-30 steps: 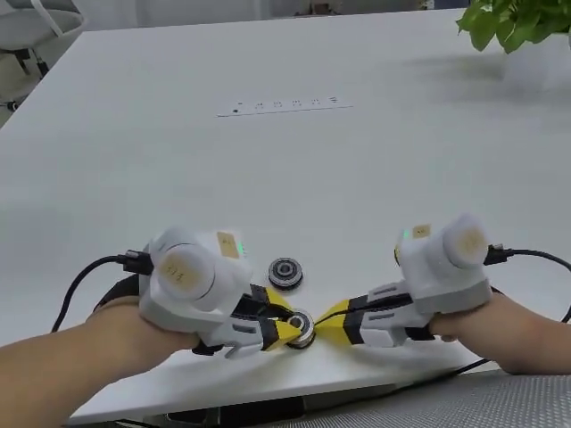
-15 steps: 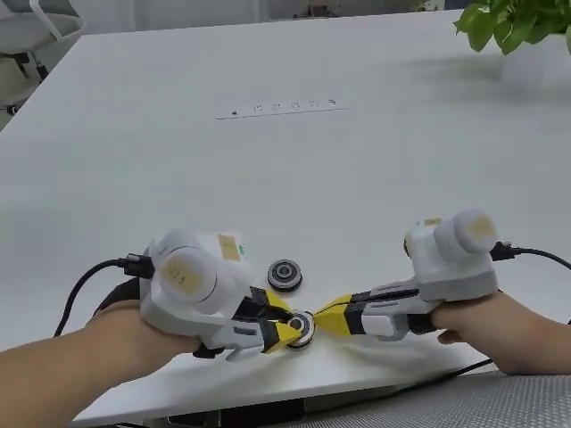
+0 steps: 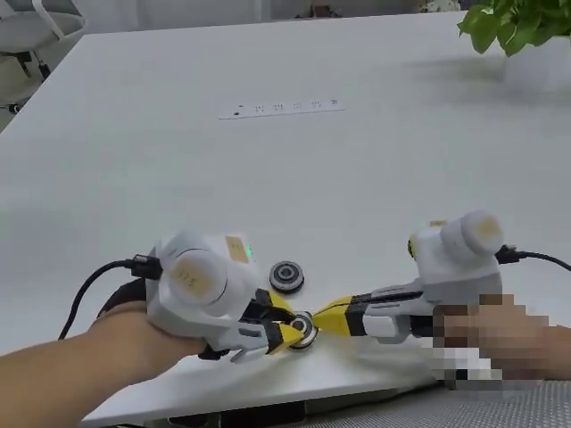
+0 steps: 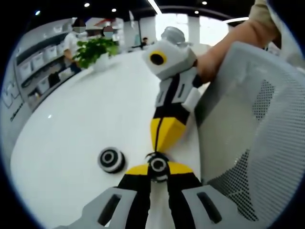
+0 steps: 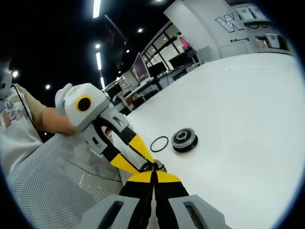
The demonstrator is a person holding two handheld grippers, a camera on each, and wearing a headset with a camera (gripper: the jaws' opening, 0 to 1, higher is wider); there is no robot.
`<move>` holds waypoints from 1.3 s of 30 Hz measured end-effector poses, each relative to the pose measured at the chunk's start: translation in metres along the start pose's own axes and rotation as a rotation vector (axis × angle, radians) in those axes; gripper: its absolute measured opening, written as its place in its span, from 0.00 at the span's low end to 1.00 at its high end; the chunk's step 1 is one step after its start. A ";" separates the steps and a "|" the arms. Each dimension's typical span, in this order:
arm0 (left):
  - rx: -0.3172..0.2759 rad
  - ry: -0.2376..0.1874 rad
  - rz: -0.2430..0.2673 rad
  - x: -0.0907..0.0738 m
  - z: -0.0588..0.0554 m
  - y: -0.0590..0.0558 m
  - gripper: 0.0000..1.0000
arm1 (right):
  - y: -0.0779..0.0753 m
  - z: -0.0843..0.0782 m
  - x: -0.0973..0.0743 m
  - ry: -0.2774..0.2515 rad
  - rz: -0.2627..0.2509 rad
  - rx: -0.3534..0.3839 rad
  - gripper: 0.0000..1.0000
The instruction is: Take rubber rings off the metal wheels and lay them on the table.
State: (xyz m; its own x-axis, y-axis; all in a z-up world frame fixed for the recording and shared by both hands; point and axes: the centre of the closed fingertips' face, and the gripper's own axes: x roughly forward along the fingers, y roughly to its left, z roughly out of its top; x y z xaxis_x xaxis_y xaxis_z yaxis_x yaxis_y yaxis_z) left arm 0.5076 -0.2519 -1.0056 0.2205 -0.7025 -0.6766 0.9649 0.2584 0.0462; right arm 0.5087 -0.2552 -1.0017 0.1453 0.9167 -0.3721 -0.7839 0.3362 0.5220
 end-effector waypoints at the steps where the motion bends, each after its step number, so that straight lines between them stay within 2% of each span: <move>1: 0.001 0.000 0.000 0.000 0.000 0.000 0.12 | 0.001 0.000 0.000 0.001 0.005 -0.001 0.00; 19: 0.011 0.008 0.000 0.000 0.000 0.000 0.12 | 0.011 0.000 0.005 0.006 0.057 -0.028 0.00; 20: 0.011 0.007 0.002 0.000 0.000 0.000 0.12 | 0.027 -0.002 0.005 0.016 0.151 -0.041 0.00; 21: 0.012 0.007 0.001 0.000 0.000 0.000 0.12 | 0.018 0.000 0.006 0.005 0.082 -0.049 0.00; 22: 0.008 0.004 0.002 0.001 0.000 0.000 0.12 | 0.018 -0.001 0.005 0.011 0.093 -0.060 0.00; 25: 0.004 0.003 0.002 0.001 0.000 0.000 0.12 | 0.014 -0.001 0.005 0.001 0.083 -0.056 0.00; 30: -0.001 -0.001 0.004 0.001 0.001 0.000 0.12 | 0.001 0.001 0.002 -0.019 0.037 -0.041 0.00; 34: 0.023 -0.006 0.006 0.001 0.001 0.000 0.13 | 0.003 0.002 0.003 -0.012 0.033 -0.053 0.00; 39: 0.022 -0.006 -0.003 0.000 0.002 -0.001 0.13 | 0.001 0.002 0.002 -0.013 0.024 -0.058 0.00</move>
State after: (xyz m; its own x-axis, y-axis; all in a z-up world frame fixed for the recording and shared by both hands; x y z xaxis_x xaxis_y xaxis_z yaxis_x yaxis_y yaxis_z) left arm 0.5072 -0.2534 -1.0046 0.2185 -0.7073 -0.6723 0.9684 0.2418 0.0604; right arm 0.5094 -0.2528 -1.0006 0.1335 0.9274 -0.3493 -0.8210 0.3009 0.4852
